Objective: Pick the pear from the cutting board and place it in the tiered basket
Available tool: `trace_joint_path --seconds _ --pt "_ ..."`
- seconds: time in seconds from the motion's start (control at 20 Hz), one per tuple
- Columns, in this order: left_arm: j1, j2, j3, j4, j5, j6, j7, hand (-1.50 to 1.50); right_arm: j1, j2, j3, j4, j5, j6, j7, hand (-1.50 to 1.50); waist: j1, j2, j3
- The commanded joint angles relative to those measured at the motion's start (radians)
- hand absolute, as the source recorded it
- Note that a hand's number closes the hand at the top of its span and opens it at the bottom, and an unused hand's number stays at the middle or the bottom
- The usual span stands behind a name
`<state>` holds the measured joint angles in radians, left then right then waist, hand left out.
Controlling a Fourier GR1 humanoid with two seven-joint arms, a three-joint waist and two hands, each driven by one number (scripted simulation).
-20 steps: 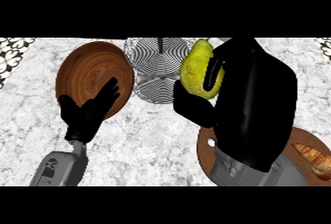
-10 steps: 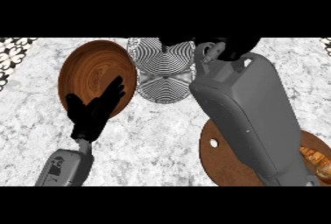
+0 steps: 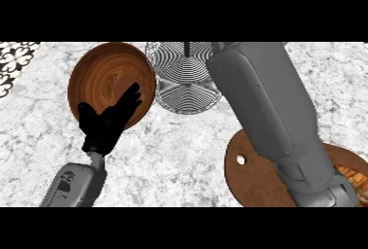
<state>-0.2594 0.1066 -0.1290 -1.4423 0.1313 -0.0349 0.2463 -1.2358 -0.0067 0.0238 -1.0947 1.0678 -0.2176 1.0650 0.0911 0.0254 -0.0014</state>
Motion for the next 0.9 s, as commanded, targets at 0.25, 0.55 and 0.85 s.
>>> trace_joint_path --seconds 0.25,0.55,0.85 --pt "-0.029 -0.008 -0.003 0.000 0.008 -0.013 0.020 0.00 -0.088 0.006 -0.031 0.261 -0.249 -0.402 -0.148 -1.50 0.029 0.005 0.000" --pt "-0.026 -0.011 0.002 0.022 0.001 -0.016 -0.015 0.00 -0.192 0.007 -0.036 0.407 -0.255 -0.559 -0.299 -1.50 0.015 0.008 -0.001" --pt "0.043 0.003 -0.001 -0.033 0.000 -0.017 -0.015 0.00 -0.253 0.007 -0.046 0.531 -0.171 -0.785 -0.208 -1.50 -0.003 -0.008 -0.001"
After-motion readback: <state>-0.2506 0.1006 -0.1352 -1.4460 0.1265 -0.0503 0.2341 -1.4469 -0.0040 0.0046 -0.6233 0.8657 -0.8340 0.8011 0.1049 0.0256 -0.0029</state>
